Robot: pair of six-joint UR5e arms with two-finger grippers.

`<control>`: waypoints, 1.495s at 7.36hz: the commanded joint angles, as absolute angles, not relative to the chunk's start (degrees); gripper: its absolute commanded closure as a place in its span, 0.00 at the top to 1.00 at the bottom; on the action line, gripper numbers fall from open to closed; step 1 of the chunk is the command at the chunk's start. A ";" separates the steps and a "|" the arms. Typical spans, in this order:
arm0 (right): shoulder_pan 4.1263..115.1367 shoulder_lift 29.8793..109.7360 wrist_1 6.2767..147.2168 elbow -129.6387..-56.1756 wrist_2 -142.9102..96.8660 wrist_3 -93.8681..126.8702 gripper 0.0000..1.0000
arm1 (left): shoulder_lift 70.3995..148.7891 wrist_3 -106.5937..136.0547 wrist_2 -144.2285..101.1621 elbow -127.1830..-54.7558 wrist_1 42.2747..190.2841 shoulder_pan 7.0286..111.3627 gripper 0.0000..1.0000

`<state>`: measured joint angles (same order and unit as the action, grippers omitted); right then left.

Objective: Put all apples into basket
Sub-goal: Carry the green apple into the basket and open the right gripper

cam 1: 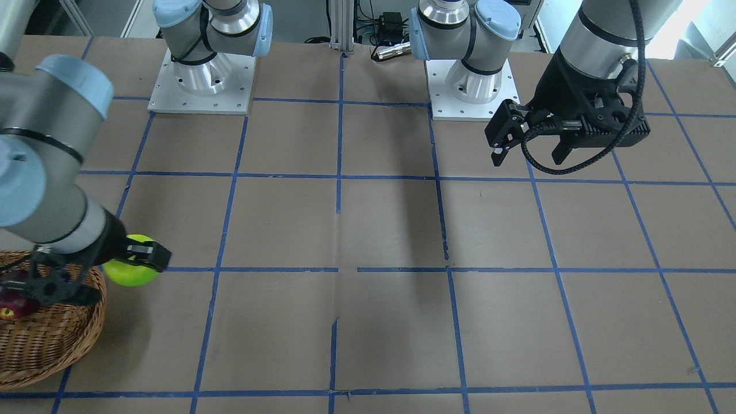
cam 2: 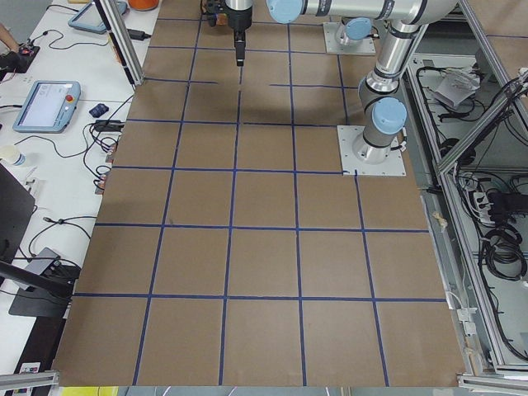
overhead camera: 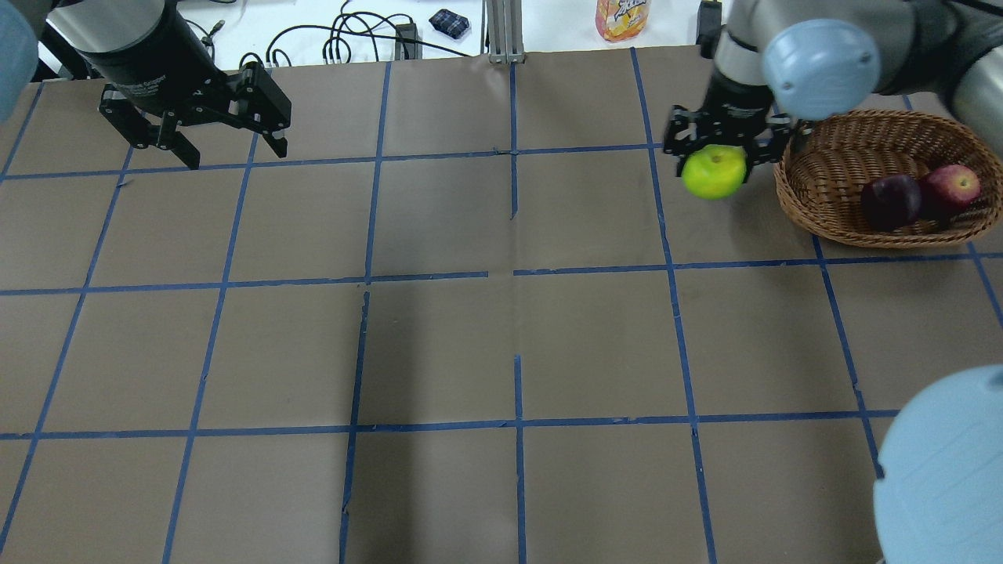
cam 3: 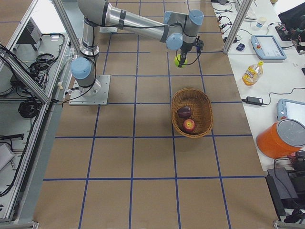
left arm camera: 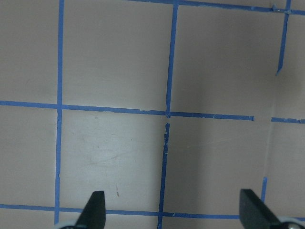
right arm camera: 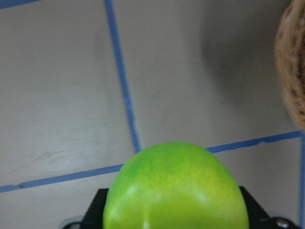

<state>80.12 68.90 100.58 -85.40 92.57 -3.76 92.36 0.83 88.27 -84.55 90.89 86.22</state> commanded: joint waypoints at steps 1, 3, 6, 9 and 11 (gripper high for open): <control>71.56 67.08 104.91 -85.78 94.39 -19.57 0.00 | 92.55 0.97 87.98 -84.38 90.88 86.22 1.00; 69.27 64.69 109.93 -86.22 94.57 -24.24 0.00 | 92.72 0.97 87.98 -83.77 90.79 86.22 1.00; 69.26 62.42 110.04 -86.31 94.31 -23.91 0.00 | 92.46 0.97 88.42 -84.64 90.79 86.31 1.00; 69.00 60.30 112.76 -86.31 94.57 -23.73 0.38 | 92.46 0.88 88.07 -84.29 90.79 86.13 1.00; 68.91 60.73 111.54 -86.13 95.01 -23.64 1.00 | 92.37 0.88 88.07 -84.55 90.79 86.22 1.00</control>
